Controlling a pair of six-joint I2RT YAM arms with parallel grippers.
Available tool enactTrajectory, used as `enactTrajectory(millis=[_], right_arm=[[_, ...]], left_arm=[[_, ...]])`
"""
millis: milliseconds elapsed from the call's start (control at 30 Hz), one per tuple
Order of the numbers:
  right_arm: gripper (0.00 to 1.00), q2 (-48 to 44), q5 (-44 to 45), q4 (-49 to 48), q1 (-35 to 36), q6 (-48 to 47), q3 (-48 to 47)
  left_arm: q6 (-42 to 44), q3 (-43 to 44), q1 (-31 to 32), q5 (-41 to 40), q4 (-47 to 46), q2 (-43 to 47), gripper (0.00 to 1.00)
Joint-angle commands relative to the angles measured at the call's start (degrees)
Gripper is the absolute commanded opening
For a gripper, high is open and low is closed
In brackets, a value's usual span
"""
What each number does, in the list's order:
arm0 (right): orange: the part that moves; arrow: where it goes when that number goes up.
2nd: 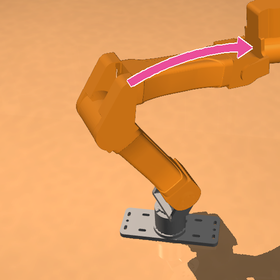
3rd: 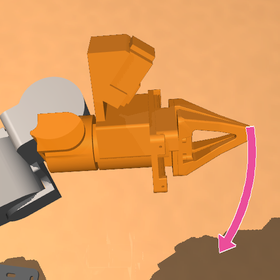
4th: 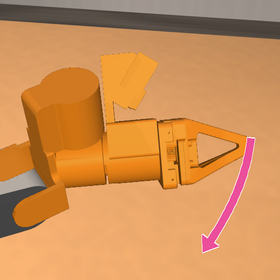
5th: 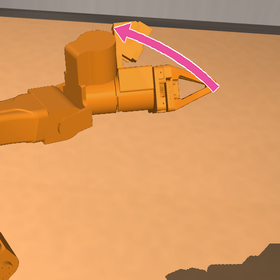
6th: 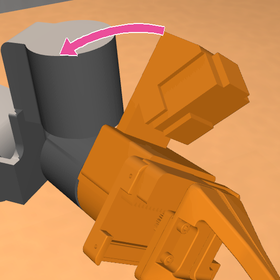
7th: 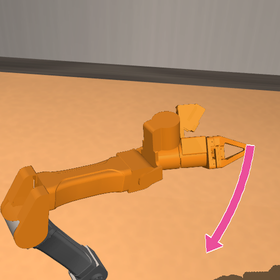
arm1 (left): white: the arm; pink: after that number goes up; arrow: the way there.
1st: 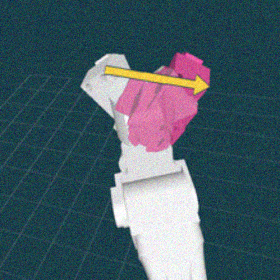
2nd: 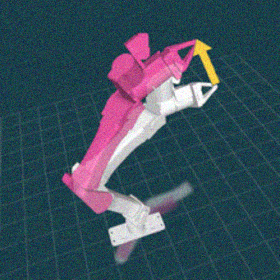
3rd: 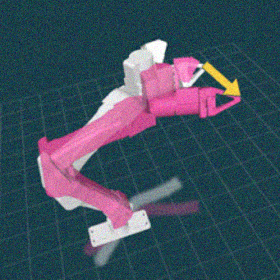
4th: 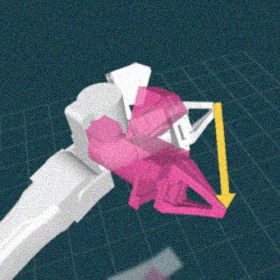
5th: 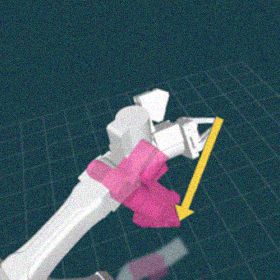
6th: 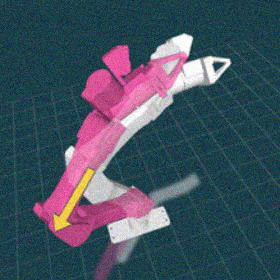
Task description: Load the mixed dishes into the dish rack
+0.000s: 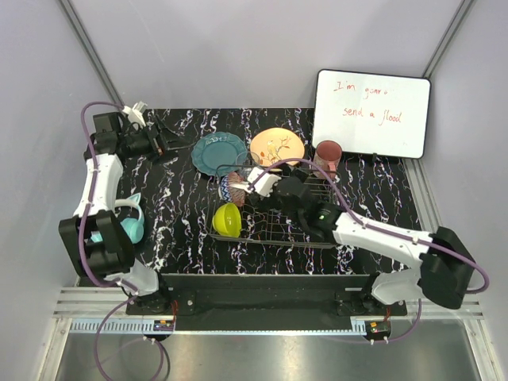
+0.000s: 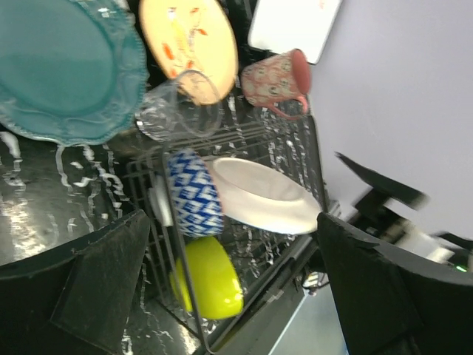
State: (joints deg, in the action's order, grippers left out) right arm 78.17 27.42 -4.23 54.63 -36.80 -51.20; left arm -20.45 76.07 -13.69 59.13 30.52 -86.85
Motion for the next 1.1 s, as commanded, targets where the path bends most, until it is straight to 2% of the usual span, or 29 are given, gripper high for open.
enactTrajectory(millis=[0, 133, 400, 533, 667, 1067], right_arm=[[1.0, -7.7, 2.2, 1.2, 1.2, 5.8, -1.2], [1.0, -15.5, 1.2, 5.5, 1.9, 11.3, -2.6], [1.0, -24.0, -0.6, 10.0, 1.9, 21.3, -8.0], [1.0, -25.4, 0.9, 10.6, 1.9, 22.8, -8.5], [1.0, -26.1, 1.7, 10.8, 1.8, 23.1, -8.0], [1.0, -22.9, 1.8, 11.3, 1.8, 23.7, -8.7]], left_arm=[[2.8, 2.9, 1.5, -6.3, -3.2, -4.5, 0.99], [3.8, 7.5, 3.2, -12.3, -3.0, -11.9, 0.99], [5.2, 24.9, 6.8, -27.6, 2.6, -27.1, 0.99], [4.9, 27.1, 8.0, -33.0, 4.2, -31.6, 0.99], [3.1, 27.2, 7.9, -35.2, 4.1, -35.7, 0.99], [3.4, 36.4, 8.6, -28.6, 6.6, -47.2, 0.99]])
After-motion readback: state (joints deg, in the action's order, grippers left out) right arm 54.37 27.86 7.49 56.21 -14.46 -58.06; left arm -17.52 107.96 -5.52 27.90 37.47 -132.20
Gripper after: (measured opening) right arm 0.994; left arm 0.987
